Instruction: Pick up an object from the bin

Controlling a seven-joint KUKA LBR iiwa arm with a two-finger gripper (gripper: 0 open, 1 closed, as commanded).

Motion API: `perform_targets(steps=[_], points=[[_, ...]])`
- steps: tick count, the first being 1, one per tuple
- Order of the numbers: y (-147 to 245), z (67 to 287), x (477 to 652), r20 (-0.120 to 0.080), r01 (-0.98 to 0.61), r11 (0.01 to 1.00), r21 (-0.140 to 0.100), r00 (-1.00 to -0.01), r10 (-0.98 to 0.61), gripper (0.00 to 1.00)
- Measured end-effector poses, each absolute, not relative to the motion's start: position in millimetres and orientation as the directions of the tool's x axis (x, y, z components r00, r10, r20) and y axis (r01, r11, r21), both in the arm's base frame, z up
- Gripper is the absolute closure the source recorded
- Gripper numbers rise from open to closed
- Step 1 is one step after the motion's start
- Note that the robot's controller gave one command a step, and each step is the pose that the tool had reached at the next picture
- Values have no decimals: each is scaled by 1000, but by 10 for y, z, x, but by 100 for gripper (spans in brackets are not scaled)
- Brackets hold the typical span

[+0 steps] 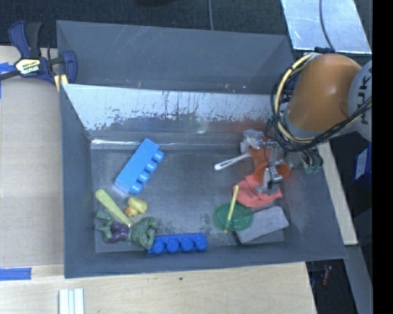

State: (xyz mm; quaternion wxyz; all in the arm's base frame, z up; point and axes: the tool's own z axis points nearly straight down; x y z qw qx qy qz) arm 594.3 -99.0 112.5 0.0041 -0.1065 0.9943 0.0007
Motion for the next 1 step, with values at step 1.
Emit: perform_targets(steps=[1], points=[[-986,1122,5942,-8,-212,977,1,-977,-212,100]])
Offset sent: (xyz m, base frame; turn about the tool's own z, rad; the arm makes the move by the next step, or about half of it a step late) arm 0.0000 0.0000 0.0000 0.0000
